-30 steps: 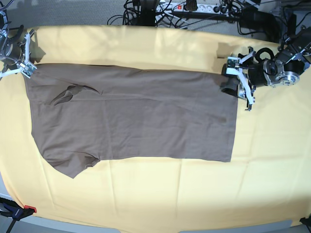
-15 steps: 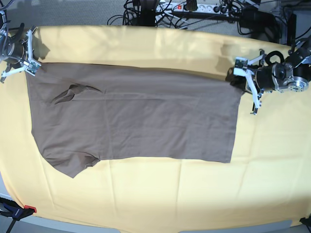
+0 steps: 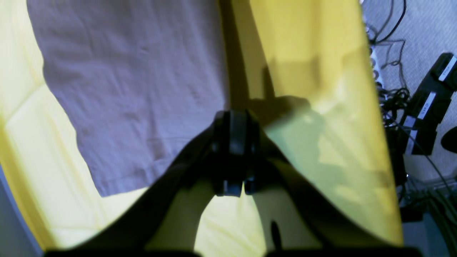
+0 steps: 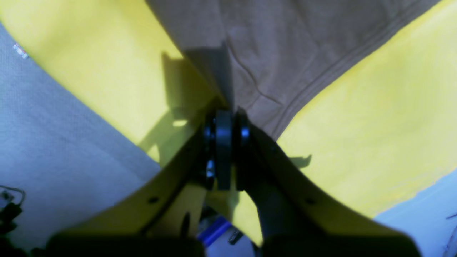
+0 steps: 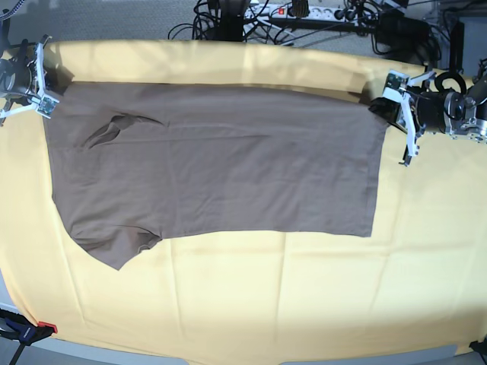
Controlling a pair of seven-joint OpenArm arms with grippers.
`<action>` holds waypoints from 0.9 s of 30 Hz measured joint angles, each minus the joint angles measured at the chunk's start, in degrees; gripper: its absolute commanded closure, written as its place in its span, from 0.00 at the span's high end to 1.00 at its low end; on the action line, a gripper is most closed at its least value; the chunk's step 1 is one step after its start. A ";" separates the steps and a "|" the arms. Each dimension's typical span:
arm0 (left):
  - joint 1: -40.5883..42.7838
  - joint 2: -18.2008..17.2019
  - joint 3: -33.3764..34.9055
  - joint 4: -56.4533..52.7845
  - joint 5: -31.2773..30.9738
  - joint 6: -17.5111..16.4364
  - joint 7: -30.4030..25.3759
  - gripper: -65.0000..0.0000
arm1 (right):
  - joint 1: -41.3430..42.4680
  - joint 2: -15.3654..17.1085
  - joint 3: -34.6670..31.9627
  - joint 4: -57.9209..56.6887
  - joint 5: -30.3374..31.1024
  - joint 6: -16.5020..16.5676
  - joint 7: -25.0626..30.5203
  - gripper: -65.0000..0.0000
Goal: Fold the T-shirt properly
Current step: 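Pull the shirt toward the robot with both grippers, then release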
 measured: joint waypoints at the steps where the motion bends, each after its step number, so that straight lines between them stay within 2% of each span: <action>1: 0.02 -0.20 0.00 0.00 0.13 0.00 -0.74 0.00 | 0.02 0.00 0.00 0.00 1.57 0.00 -1.40 0.00; 4: 1.22 -0.92 0.00 0.02 -0.02 0.00 -2.58 0.00 | -0.15 0.00 0.00 0.00 4.52 0.00 -4.90 0.00; 7: 2.58 -1.68 0.00 0.11 0.07 0.00 -2.64 0.00 | -0.17 0.00 0.00 0.00 4.87 0.00 -6.01 0.00; 15: 6.23 -4.83 0.00 3.15 0.57 0.00 -2.54 0.00 | -6.10 3.02 0.00 2.97 4.72 -0.02 -6.38 0.00; 21: 6.51 -5.64 0.00 3.72 0.55 0.00 -2.58 0.00 | -9.99 3.02 0.02 4.57 2.71 0.02 -6.27 0.00; 27: 7.48 -6.73 0.00 3.80 -0.13 0.00 -2.80 0.00 | -10.12 3.02 0.02 4.57 1.29 0.00 -6.12 0.00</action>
